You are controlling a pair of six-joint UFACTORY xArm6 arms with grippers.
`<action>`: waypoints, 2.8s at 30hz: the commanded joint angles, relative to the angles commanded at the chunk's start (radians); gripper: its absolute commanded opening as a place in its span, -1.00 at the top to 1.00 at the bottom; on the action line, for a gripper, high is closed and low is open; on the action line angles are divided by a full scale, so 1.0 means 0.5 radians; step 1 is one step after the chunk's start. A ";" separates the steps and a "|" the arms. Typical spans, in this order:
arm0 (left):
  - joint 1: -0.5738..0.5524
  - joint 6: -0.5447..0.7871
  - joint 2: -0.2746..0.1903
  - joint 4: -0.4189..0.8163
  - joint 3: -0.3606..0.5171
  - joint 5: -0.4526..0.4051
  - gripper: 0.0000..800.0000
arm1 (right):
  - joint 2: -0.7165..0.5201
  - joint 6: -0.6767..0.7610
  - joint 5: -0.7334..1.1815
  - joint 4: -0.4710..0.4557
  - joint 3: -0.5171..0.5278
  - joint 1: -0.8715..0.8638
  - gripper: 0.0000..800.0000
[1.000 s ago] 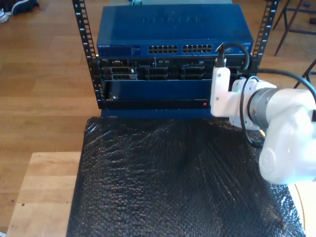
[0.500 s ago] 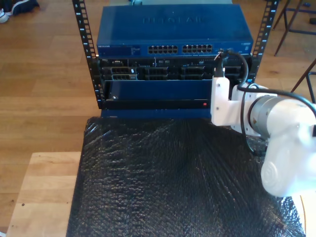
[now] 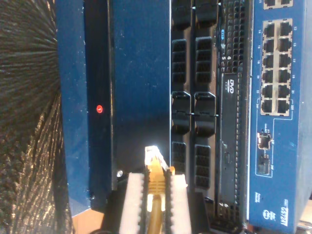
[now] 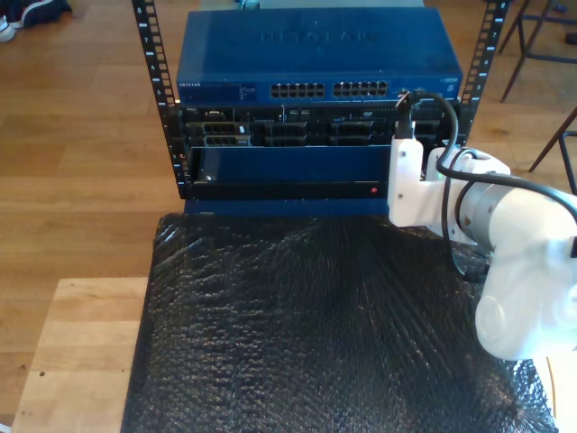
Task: Grab the cable and plug it in
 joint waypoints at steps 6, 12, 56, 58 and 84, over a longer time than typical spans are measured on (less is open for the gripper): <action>0.000 0.000 0.000 0.000 0.000 0.000 -1.00 | 0.006 0.003 -0.138 0.003 0.040 0.003 1.00; 0.000 0.000 0.000 0.000 0.000 0.000 -1.00 | 0.006 0.000 -0.160 0.003 0.049 -0.018 1.00; 0.000 0.000 0.000 0.000 0.000 0.000 -1.00 | 0.832 0.031 -1.209 0.021 -0.423 -0.101 1.00; 0.000 0.000 0.000 0.000 0.003 0.000 -1.00 | 0.838 0.031 -1.277 0.025 -0.408 -0.083 1.00; 0.000 0.000 0.000 0.000 0.000 0.000 -1.00 | 1.264 0.006 -1.982 0.377 -0.537 0.157 1.00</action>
